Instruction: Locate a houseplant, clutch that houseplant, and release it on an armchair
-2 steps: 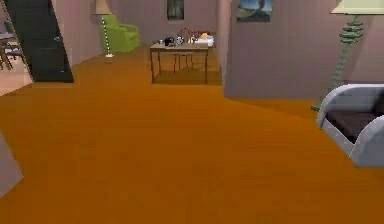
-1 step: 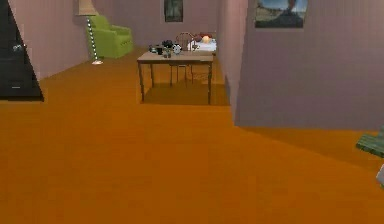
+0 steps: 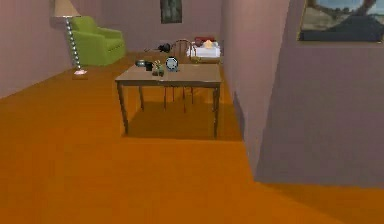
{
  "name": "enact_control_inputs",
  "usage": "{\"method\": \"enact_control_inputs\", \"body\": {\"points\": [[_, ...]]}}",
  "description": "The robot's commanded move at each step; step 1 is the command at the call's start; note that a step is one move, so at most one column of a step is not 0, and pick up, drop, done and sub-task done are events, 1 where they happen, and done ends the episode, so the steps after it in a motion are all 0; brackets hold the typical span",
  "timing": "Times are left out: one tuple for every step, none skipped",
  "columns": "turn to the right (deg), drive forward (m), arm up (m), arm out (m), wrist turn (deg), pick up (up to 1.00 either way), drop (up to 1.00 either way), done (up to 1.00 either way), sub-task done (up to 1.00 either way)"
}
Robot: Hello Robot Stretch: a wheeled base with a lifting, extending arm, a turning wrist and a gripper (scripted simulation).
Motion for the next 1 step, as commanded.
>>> {"method": "enact_control_inputs", "body": {"points": [[0.0, 1.0, 0.0, 0.0, 0.0, 0.0, 0.0, 0.0, 0.0]]}}
